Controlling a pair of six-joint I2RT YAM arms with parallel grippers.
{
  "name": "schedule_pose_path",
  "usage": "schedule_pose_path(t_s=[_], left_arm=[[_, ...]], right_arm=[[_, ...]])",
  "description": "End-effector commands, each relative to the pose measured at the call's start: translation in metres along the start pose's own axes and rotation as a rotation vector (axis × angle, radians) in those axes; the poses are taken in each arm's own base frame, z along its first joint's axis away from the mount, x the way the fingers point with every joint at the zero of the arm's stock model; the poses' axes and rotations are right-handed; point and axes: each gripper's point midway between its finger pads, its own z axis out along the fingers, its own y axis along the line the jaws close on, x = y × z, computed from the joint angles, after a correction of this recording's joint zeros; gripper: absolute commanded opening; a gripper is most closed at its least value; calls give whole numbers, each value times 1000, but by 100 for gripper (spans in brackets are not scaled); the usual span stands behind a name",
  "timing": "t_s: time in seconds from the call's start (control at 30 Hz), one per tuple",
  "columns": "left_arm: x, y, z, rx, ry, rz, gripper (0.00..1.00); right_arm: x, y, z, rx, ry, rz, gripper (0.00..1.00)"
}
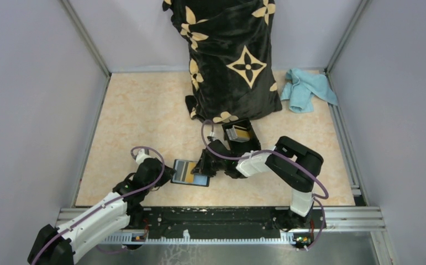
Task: Put the credit cards into the card holder
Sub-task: Insert the credit card into the card holder.
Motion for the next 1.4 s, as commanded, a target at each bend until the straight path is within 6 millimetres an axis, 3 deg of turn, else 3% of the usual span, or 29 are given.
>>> schedule_pose_path(t_s=[0.0, 0.17, 0.33, 0.67, 1.37], left_arm=[[11, 12, 1, -29, 38, 22, 28], [11, 11, 1, -25, 37, 20, 28], [11, 9, 2, -20, 40, 19, 28], [13, 7, 1, 1, 50, 16, 27], [25, -4, -5, 110, 87, -7, 19]], right_arm=[[13, -6, 8, 44, 61, -51, 2], [11, -2, 7, 61, 70, -85, 32], [12, 0, 6, 85, 71, -116, 48], [11, -7, 6, 201, 67, -177, 50], [20, -10, 37, 395, 122, -221, 53]])
